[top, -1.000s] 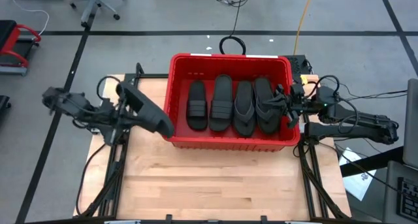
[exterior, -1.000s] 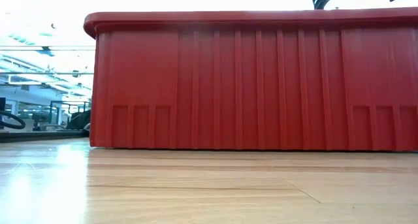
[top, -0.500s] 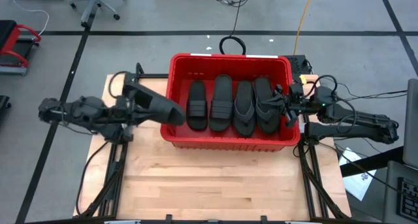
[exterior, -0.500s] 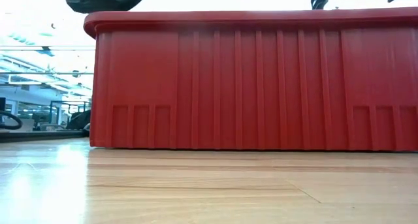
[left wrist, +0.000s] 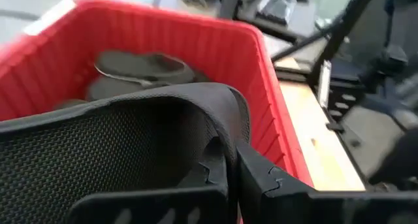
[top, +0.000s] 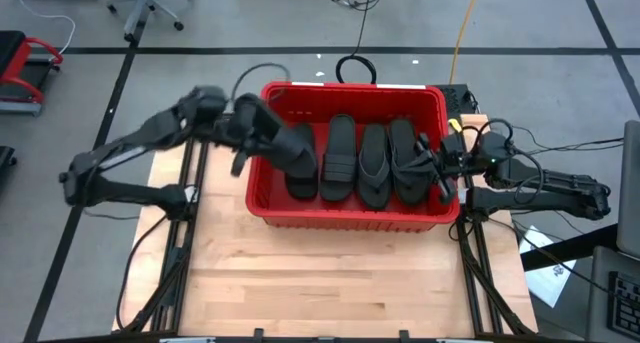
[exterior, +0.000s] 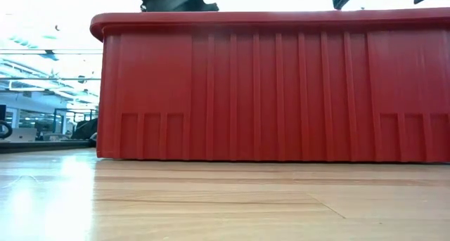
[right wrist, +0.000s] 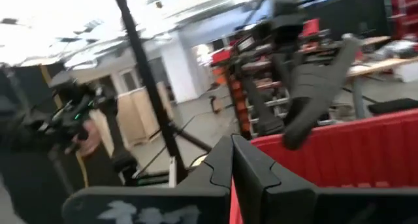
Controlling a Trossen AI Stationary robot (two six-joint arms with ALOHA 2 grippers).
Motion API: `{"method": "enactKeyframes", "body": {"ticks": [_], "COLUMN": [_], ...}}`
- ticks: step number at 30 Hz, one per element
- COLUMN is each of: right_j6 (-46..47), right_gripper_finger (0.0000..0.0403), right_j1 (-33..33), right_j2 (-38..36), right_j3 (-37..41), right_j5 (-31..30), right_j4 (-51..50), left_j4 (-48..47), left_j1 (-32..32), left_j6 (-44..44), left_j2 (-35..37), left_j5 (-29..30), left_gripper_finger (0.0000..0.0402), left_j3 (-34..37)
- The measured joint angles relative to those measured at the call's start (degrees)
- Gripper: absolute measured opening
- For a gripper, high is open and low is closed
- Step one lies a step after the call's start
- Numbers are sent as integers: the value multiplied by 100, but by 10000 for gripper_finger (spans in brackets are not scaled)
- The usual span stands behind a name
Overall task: Pick and place slides into bin
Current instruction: Stack the black slipper on top of the black slipper
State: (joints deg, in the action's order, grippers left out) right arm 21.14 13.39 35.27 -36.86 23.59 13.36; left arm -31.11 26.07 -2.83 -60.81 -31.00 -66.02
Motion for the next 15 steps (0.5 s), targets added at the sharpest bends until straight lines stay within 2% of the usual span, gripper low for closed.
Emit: {"method": "enactKeyframes", "body": {"ticks": [3,7,11,15], "right_j6": [-200,-384,-37,224], "right_gripper_finger": [0,0,0,0], "right_j1": [4,148,449,702], "right_j2": [-53,-273,-439,-457], "right_j3": [0,0,0,0], "right_j5": [94,180,304,520], "right_j4": [-279,-854,-1187,-1108], "left_j4": [-709,-1949,-3681,-4781], "left_j1": [238,320,325,356], "left_j6": [-353,-1077,-2041,-2890], "left_j2": [-873,-1961,-2997,-3776], "left_j5": [-489,-638,-271,-154], "left_gripper_finger": [0,0,0,0], "left_j3": [-820,-2046,-3266,-4180]}}
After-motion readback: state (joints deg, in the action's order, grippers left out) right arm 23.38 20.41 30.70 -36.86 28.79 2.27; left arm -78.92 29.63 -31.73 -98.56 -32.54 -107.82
